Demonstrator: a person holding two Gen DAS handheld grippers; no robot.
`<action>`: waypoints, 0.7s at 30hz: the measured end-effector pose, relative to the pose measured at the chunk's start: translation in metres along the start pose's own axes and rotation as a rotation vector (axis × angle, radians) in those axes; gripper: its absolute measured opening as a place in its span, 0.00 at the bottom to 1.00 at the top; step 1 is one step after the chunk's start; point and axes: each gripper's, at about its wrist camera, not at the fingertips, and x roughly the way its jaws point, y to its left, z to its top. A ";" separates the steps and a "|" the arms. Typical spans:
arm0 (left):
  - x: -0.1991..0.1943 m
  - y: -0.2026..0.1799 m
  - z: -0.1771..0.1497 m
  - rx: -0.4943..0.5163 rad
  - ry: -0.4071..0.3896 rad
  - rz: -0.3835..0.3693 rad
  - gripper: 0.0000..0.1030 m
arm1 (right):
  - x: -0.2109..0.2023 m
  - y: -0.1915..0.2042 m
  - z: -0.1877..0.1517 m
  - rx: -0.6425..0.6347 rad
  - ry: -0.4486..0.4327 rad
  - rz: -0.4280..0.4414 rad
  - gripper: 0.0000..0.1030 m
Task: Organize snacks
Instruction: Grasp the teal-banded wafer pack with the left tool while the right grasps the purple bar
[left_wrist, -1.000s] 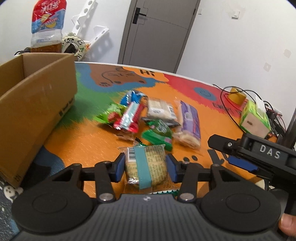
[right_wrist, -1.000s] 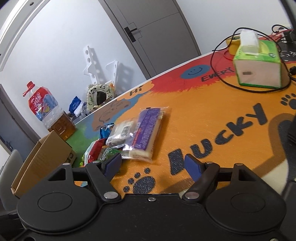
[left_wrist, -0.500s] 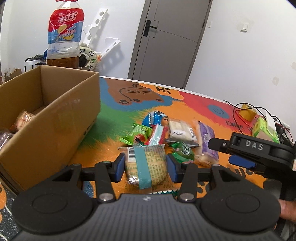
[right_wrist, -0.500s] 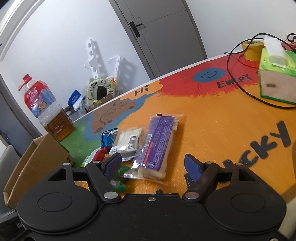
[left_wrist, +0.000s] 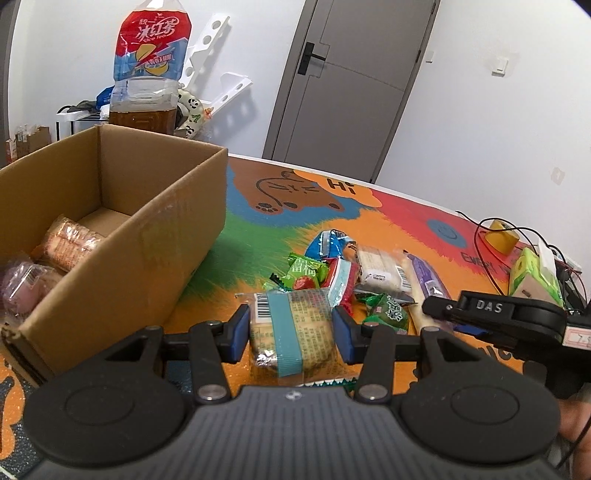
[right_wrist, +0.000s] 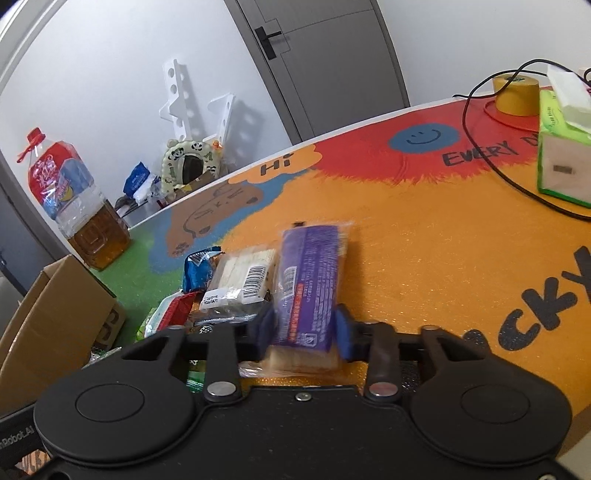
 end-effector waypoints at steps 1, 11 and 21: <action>0.000 0.000 0.000 -0.001 -0.001 -0.001 0.45 | -0.003 -0.001 -0.001 0.002 -0.005 0.000 0.29; -0.015 -0.003 -0.004 0.004 -0.015 -0.019 0.45 | -0.030 -0.006 -0.017 0.016 -0.003 0.001 0.28; -0.016 -0.001 -0.005 0.002 -0.013 -0.022 0.45 | -0.023 0.002 -0.015 -0.024 0.017 -0.027 0.43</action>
